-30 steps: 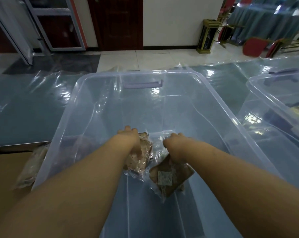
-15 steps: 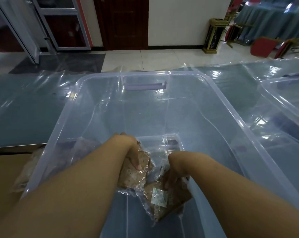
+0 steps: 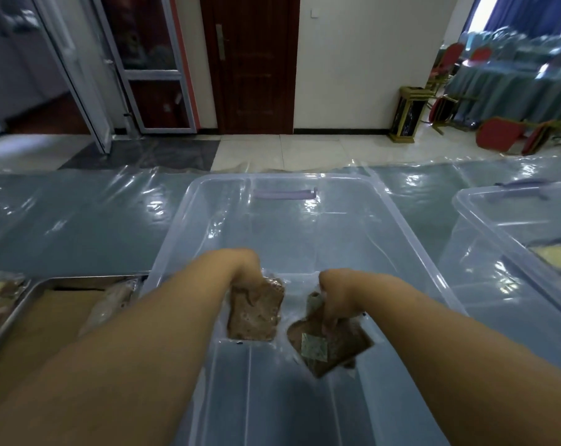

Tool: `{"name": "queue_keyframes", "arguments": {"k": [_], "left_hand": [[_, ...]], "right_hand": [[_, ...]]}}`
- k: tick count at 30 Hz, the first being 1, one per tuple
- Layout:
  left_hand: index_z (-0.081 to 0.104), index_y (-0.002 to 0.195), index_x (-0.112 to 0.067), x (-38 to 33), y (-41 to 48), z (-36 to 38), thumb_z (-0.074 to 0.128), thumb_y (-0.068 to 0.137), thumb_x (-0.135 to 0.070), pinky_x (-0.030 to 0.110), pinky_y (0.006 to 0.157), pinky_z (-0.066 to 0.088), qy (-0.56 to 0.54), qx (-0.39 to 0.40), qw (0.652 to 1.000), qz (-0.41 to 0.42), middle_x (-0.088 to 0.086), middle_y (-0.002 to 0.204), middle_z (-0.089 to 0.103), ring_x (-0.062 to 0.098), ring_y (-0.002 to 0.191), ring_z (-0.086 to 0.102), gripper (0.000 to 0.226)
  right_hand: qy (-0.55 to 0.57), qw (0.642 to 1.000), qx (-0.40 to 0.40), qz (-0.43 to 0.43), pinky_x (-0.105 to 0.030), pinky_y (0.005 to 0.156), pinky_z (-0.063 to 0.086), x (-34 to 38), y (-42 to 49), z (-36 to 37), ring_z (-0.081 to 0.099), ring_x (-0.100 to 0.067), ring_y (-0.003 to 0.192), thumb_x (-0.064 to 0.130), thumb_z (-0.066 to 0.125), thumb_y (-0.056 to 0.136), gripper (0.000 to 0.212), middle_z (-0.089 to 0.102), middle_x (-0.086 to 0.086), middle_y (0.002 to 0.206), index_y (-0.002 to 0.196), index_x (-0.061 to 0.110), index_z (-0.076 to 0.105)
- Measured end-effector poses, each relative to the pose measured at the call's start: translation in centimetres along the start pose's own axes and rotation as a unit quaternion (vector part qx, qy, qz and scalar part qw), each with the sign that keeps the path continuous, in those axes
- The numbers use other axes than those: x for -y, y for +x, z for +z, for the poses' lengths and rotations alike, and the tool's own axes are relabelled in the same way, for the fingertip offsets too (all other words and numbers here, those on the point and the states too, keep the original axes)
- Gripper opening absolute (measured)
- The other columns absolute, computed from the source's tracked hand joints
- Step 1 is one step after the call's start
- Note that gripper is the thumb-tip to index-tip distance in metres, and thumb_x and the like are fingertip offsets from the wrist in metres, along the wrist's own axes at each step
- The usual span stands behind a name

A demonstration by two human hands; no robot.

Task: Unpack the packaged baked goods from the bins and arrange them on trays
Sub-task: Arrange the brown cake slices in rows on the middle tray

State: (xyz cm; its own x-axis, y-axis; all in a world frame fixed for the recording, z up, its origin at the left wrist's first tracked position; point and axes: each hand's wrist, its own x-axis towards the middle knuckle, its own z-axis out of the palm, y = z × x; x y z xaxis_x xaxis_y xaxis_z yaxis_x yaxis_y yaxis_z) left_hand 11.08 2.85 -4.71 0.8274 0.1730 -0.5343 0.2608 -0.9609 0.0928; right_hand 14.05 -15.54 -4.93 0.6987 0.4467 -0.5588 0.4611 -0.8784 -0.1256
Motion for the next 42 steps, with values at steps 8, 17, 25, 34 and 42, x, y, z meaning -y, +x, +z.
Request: {"name": "queue_keyframes", "arguments": {"k": [8, 17, 25, 34, 42], "left_hand": [[0.050, 0.086, -0.028, 1.4, -9.4, -3.4, 0.072, 0.067, -0.025, 0.030, 0.062, 0.045, -0.110, -0.245, 0.963, 0.017, -0.002, 0.087, 0.056, 0.017, 0.078, 0.055, 0.029], [0.044, 0.085, -0.040, 6.8, -20.5, -4.1, 0.077, 0.065, -0.041, 0.032, 0.066, 0.046, -0.236, -0.505, 0.823, 0.106, -0.017, 0.084, 0.055, 0.006, 0.078, 0.054, 0.039], [0.045, 0.093, -0.037, 18.3, -26.9, -1.2, 0.079, 0.064, -0.040, 0.022, 0.063, 0.042, -0.335, -0.608, 0.712, 0.108, -0.024, 0.087, 0.052, -0.009, 0.079, 0.051, 0.044], [0.045, 0.083, -0.042, 32.1, -28.3, 5.1, 0.080, 0.065, -0.036, 0.020, 0.055, 0.037, -0.370, -0.545, 0.751, 0.048, -0.017, 0.082, 0.056, -0.003, 0.072, 0.053, 0.040], [0.042, 0.081, -0.036, 38.5, -22.2, 11.5, 0.080, 0.065, -0.032, 0.023, 0.055, 0.038, -0.391, -0.446, 0.805, -0.009, -0.014, 0.083, 0.056, 0.001, 0.075, 0.054, 0.041]], "right_hand": [[0.050, 0.967, -0.248, 0.014, -0.031, 0.066, 0.043, 1.4, -6.6, -2.2, 0.049, -0.022, 0.082, 0.031, 0.073, 0.068, 0.043, 0.052, 0.001, 0.094, 0.104, 0.025, 0.048], [0.202, 0.816, -0.535, -0.083, -0.024, 0.051, 0.038, 6.9, -14.7, -3.7, 0.050, -0.009, 0.070, 0.025, 0.075, 0.068, 0.039, 0.051, 0.012, 0.082, 0.098, 0.029, 0.050], [0.223, 0.752, -0.594, -0.178, -0.035, 0.070, 0.054, 19.1, -18.4, -2.8, 0.056, -0.015, 0.087, 0.024, 0.082, 0.064, 0.051, 0.054, 0.012, 0.093, 0.097, 0.033, 0.045], [0.241, 0.820, -0.488, -0.178, -0.028, 0.062, 0.048, 33.4, -15.7, 2.4, 0.054, -0.010, 0.078, 0.027, 0.077, 0.062, 0.047, 0.054, 0.010, 0.089, 0.093, 0.032, 0.042], [0.241, 0.901, -0.353, -0.069, -0.032, 0.067, 0.043, 38.9, -8.2, 7.4, 0.052, -0.019, 0.083, 0.037, 0.072, 0.066, 0.045, 0.051, 0.005, 0.092, 0.096, 0.024, 0.041]]}}
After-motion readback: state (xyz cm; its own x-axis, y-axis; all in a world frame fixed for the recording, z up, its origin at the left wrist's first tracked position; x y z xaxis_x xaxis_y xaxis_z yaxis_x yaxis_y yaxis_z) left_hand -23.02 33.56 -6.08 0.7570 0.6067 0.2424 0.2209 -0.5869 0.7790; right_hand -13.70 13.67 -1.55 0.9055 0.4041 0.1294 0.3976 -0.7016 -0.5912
